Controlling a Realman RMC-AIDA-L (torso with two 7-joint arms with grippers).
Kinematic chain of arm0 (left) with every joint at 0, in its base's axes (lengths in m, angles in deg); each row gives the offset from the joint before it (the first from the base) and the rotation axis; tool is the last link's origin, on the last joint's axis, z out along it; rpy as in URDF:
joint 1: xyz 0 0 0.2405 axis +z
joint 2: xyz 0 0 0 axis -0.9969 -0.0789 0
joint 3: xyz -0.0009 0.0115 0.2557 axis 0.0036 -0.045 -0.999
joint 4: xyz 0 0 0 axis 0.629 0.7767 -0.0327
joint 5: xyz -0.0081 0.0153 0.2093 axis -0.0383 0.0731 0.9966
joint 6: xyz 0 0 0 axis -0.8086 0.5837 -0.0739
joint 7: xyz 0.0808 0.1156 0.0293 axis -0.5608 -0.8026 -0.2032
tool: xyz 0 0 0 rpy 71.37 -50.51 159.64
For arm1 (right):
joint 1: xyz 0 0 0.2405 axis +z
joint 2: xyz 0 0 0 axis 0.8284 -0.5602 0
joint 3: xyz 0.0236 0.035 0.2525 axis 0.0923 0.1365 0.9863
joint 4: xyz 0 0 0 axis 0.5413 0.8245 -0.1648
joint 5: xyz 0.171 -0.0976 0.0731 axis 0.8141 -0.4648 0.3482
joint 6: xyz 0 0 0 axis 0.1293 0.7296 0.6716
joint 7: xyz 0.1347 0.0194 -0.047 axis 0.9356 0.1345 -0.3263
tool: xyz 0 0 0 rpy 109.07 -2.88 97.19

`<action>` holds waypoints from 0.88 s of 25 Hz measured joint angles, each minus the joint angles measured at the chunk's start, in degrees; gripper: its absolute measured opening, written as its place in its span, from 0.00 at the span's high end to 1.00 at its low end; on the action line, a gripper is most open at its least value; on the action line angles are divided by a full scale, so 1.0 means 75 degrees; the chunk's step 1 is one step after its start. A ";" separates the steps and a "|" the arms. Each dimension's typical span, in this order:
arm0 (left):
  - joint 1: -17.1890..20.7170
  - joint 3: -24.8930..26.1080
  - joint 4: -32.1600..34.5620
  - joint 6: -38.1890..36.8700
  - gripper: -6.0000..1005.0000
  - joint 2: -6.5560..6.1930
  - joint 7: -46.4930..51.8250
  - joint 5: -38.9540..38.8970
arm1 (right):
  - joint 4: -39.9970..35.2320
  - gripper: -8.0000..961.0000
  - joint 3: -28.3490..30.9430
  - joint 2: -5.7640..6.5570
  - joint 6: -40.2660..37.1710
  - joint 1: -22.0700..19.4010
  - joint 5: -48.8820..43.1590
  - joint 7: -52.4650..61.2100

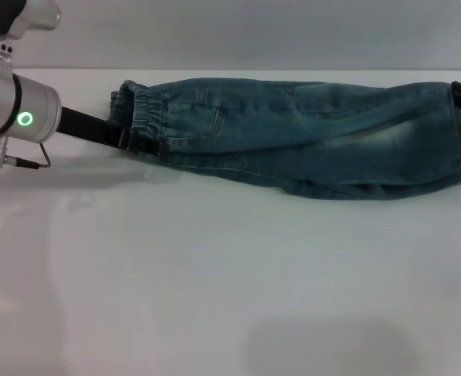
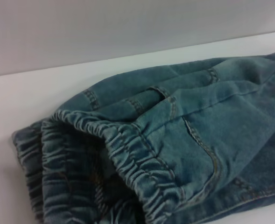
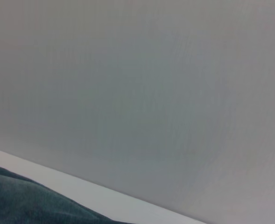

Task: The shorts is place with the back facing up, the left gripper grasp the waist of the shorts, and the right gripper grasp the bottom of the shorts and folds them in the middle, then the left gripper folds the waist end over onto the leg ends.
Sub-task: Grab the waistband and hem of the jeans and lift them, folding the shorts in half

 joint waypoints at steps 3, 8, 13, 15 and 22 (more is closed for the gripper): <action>-0.0003 0.0000 -0.0010 0.0244 0.16 0.0083 0.0023 0.0022 | -0.0001 0.37 0.0000 0.0000 0.0007 0.0001 0.0007 0.0003; -0.0065 0.0001 -0.0261 0.0707 0.16 0.0153 0.0088 0.0030 | -0.0001 0.37 0.0000 -0.0008 0.0011 -0.0038 0.0080 0.0012; -0.0193 0.0012 -0.0445 0.1089 0.16 0.0200 0.0092 0.0108 | -0.0020 0.37 0.0002 -0.0011 0.0012 -0.0093 0.0080 0.0012; -0.0204 0.0055 -0.0466 0.1468 0.16 0.0265 0.0094 0.0095 | -0.0023 0.37 0.0033 -0.0012 0.0011 -0.0102 0.0080 0.0012; -0.0268 0.0059 -0.0490 0.2113 0.16 0.0387 0.0147 0.0068 | -0.0021 0.37 0.0085 -0.0012 0.0017 -0.0162 0.0080 0.0012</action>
